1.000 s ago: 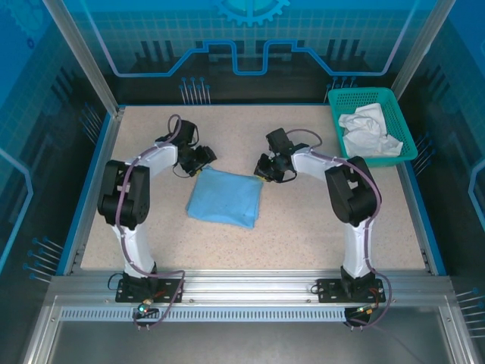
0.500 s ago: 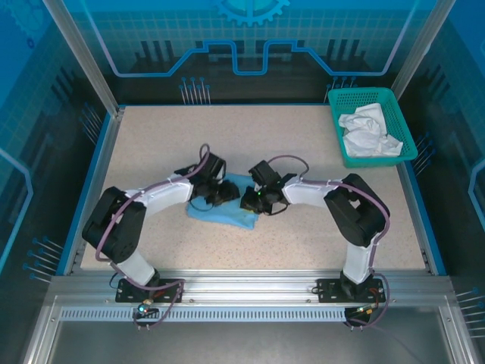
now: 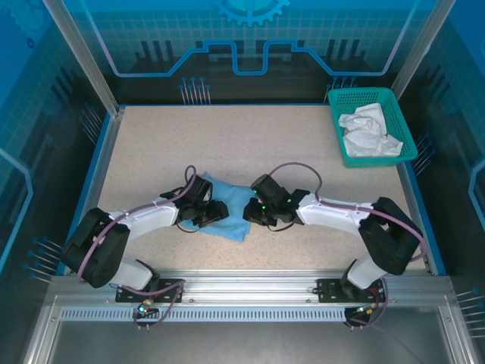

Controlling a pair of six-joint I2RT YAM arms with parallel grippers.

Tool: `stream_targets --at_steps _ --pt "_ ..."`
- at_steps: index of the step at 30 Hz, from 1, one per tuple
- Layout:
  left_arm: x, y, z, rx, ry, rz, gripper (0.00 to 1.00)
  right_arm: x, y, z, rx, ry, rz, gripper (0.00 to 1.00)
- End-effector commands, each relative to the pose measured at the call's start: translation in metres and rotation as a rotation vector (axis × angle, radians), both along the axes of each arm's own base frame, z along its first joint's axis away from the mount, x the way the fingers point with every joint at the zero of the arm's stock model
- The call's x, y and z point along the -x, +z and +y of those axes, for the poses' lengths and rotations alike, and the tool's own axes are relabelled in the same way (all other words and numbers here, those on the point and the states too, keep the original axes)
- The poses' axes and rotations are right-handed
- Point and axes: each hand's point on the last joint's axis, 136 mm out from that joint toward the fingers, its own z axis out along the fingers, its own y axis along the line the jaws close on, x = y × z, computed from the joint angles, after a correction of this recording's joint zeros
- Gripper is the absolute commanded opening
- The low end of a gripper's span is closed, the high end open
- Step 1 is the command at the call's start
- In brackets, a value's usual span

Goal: Fold and stack the t-shirts

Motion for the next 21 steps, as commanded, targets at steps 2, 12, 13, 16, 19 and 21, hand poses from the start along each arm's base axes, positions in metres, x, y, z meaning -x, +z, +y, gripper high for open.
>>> stream_targets --at_steps 2,12,13,16,19,21 --pt "0.012 0.001 -0.003 0.048 0.017 0.056 0.31 0.018 -0.003 0.022 -0.025 -0.012 0.019 0.14" --pt "0.018 -0.008 0.014 -0.041 0.037 0.065 0.16 0.049 -0.081 0.032 0.011 -0.004 0.238 0.03" --pt "0.019 -0.007 0.020 -0.075 0.041 0.057 0.16 0.051 -0.085 0.026 0.026 -0.009 0.246 0.03" --pt "0.018 0.007 0.025 -0.084 0.031 0.020 0.20 0.054 -0.089 0.014 0.054 -0.020 0.249 0.03" --pt "0.019 0.037 -0.005 0.067 -0.068 -0.011 0.19 0.054 -0.090 0.013 0.058 -0.014 0.248 0.03" --pt "0.028 0.049 -0.018 0.119 -0.136 0.008 0.16 0.054 -0.091 0.013 0.064 -0.013 0.248 0.03"
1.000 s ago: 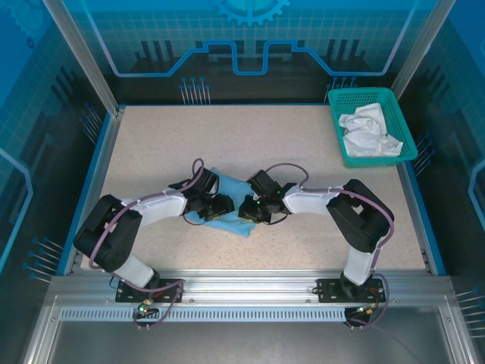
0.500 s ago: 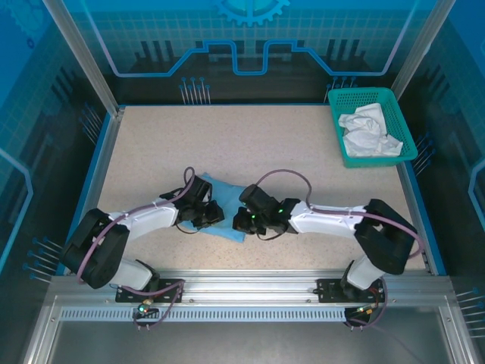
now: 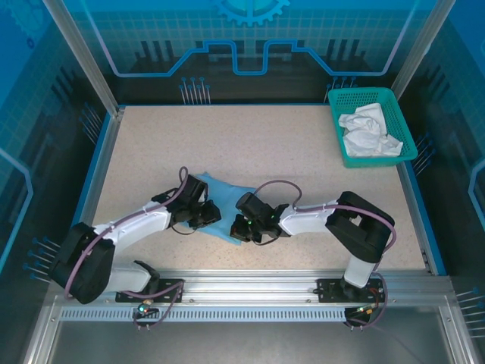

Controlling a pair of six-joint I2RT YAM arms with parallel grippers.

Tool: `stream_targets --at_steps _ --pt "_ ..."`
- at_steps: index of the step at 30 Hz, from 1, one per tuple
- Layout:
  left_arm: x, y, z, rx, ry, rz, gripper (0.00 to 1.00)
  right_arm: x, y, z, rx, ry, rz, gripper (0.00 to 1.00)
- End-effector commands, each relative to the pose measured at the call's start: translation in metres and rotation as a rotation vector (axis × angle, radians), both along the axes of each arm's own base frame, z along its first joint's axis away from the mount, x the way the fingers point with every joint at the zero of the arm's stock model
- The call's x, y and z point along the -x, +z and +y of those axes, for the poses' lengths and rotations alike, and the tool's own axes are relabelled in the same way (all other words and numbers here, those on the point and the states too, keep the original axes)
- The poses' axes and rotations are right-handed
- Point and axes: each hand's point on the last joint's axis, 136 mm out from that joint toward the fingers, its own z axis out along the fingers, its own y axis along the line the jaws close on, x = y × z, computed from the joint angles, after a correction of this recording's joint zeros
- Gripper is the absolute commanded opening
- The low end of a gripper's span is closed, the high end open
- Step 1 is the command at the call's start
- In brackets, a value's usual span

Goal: Fold and stack the t-shirts

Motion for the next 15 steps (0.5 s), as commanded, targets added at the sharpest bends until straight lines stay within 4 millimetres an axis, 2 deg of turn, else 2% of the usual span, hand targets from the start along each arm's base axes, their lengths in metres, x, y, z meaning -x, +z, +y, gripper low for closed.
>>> stream_targets --at_steps 1,3,6,9,11,15 --pt "0.018 0.024 -0.023 0.096 -0.140 0.027 0.14 0.017 -0.033 -0.033 0.138 -0.017 0.092 0.03" --pt "0.027 0.019 -0.022 0.098 -0.155 0.051 0.13 0.016 -0.032 -0.035 0.145 -0.020 0.084 0.03" --pt "0.041 -0.008 -0.008 0.035 -0.135 0.112 0.13 0.015 -0.033 -0.038 0.155 -0.027 0.079 0.03" --pt "0.052 -0.029 -0.004 0.020 -0.128 0.175 0.12 0.014 -0.033 -0.040 0.162 -0.028 0.082 0.02" --pt "0.054 -0.042 0.013 -0.084 -0.108 0.191 0.12 0.014 -0.034 -0.043 0.173 -0.029 0.087 0.02" --pt "0.051 -0.057 0.064 -0.362 -0.007 0.198 0.12 0.014 -0.035 -0.054 0.189 -0.042 0.090 0.02"
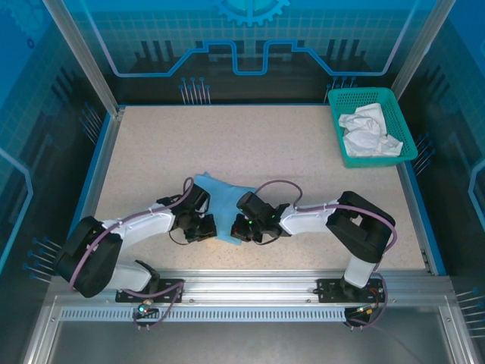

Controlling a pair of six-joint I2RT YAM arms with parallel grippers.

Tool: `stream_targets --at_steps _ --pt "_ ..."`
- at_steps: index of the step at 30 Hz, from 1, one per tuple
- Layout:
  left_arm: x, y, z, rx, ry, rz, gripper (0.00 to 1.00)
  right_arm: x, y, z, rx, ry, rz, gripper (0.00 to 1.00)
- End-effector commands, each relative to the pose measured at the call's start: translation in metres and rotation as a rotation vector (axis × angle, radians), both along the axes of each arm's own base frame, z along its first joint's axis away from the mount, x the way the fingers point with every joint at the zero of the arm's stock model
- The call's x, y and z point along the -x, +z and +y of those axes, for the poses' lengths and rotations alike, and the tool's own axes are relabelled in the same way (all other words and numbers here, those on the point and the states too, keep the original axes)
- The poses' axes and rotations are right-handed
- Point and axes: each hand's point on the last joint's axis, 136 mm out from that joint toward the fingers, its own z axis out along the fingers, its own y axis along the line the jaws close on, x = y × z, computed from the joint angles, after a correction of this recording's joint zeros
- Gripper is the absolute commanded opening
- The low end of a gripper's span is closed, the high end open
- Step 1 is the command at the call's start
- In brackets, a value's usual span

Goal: Fold and stack the t-shirts

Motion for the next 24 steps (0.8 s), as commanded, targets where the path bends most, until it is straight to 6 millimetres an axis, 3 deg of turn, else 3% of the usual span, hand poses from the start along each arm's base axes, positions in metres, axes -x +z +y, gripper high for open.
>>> stream_targets --at_steps 1,7,12,15,19,21,24 --pt "0.004 -0.014 0.055 -0.291 0.074 0.016 0.12 0.016 -0.033 -0.052 0.188 -0.036 0.080 0.02" --pt "-0.011 0.008 0.092 -0.324 0.290 -0.113 0.25 0.016 -0.031 -0.060 0.192 -0.047 0.075 0.02" --pt "-0.034 0.051 0.093 -0.281 0.315 -0.226 0.41 0.010 -0.015 -0.054 0.165 -0.031 0.044 0.06" --pt "-0.055 0.082 0.077 -0.221 0.272 -0.282 0.43 -0.001 0.019 -0.046 0.115 -0.015 -0.033 0.10" --pt "-0.095 0.115 0.036 -0.073 0.160 -0.363 0.38 -0.039 0.064 -0.052 0.078 -0.061 -0.136 0.11" --pt "-0.117 0.117 0.020 -0.032 0.128 -0.383 0.30 -0.061 0.073 -0.059 0.081 -0.094 -0.156 0.09" --pt "-0.149 0.101 -0.002 0.011 0.081 -0.357 0.21 -0.091 0.072 -0.062 0.065 -0.114 -0.142 0.07"
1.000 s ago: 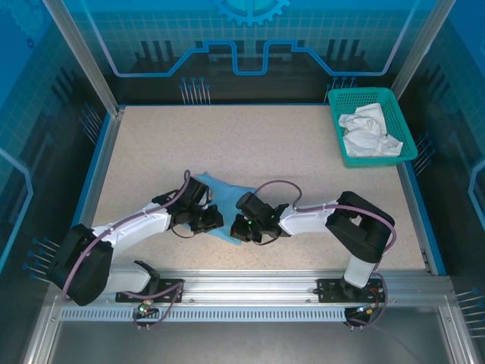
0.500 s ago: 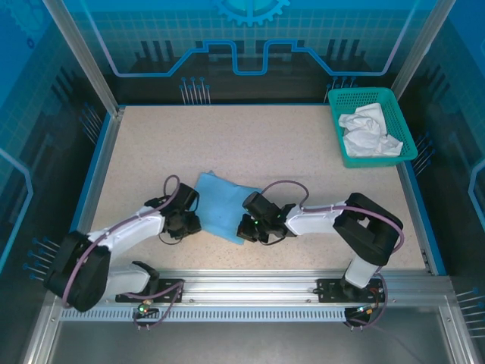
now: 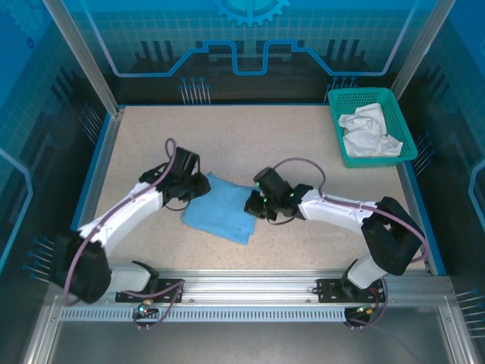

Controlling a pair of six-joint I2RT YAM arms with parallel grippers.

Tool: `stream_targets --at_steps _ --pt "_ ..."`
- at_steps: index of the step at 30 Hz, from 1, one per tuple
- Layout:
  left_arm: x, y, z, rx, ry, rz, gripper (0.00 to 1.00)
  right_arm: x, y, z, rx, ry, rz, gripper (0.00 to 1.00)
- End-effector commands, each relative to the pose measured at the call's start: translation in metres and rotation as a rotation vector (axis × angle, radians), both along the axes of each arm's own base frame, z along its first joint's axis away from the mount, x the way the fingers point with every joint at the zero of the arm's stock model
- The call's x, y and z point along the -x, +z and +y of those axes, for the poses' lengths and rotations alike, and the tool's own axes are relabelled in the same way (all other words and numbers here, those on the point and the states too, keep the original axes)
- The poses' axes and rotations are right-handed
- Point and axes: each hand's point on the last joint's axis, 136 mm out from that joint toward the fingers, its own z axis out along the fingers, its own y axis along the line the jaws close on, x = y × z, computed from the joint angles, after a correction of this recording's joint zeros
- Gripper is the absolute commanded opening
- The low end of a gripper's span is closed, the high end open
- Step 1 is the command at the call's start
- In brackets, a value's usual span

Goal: Fold and stack the t-shirts

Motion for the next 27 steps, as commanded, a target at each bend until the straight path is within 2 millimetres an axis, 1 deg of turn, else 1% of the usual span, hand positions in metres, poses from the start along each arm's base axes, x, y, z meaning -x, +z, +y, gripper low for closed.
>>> stream_targets --at_steps 1,3,4,5,6,8,11,13,14,16,18,19,20,22,24,25,27 --pt "-0.032 -0.019 -0.028 0.045 -0.108 0.026 0.20 -0.025 -0.008 -0.010 0.043 0.009 0.023 0.07" --pt "-0.046 -0.038 -0.031 0.005 -0.129 0.070 0.20 -0.037 -0.015 -0.009 0.048 0.016 0.042 0.06" --pt "-0.053 -0.049 -0.026 -0.035 -0.126 0.094 0.20 -0.041 -0.019 -0.007 0.049 0.021 0.052 0.06" --pt "-0.058 -0.060 -0.020 -0.072 -0.116 0.122 0.20 -0.044 -0.026 -0.006 0.049 0.026 0.068 0.06" --pt "-0.062 -0.066 -0.014 -0.085 -0.107 0.139 0.21 -0.047 -0.031 -0.005 0.046 0.031 0.081 0.06" --pt "-0.069 -0.082 0.003 -0.107 -0.059 0.175 0.27 -0.049 -0.047 -0.005 0.040 0.036 0.119 0.05" --pt "-0.073 -0.100 0.034 -0.131 0.036 0.232 0.31 -0.050 -0.072 -0.017 0.056 0.009 0.169 0.05" --pt "-0.076 -0.105 0.046 -0.129 0.070 0.250 0.33 -0.051 -0.084 -0.027 0.049 -0.017 0.197 0.05" --pt "-0.077 -0.106 0.048 -0.123 0.075 0.252 0.37 -0.051 -0.086 -0.031 0.039 -0.030 0.204 0.05" --pt "-0.082 -0.101 0.050 -0.113 0.078 0.235 0.42 -0.056 -0.083 -0.035 0.023 -0.038 0.197 0.06" --pt "-0.087 -0.087 0.049 -0.105 0.083 0.217 0.49 -0.060 -0.069 -0.030 -0.004 -0.010 0.171 0.06" --pt "-0.089 -0.077 0.047 -0.095 0.082 0.197 0.53 -0.062 -0.058 -0.026 -0.018 0.019 0.150 0.08" --pt "-0.091 -0.064 0.046 -0.085 0.085 0.173 0.60 -0.063 -0.046 -0.024 -0.027 0.042 0.129 0.09" --pt "-0.091 -0.038 0.041 -0.076 0.080 0.118 0.73 -0.064 -0.021 -0.025 -0.036 0.064 0.065 0.13" --pt "-0.083 -0.012 0.028 -0.089 0.041 0.059 0.84 -0.061 0.005 -0.032 -0.039 0.077 -0.005 0.20" --pt "-0.077 -0.001 0.017 -0.103 0.003 0.030 0.88 -0.058 0.020 -0.039 -0.038 0.076 -0.049 0.27" --pt "-0.060 0.014 -0.011 -0.135 -0.096 -0.009 0.89 -0.052 0.039 -0.057 -0.019 0.054 -0.124 0.38"
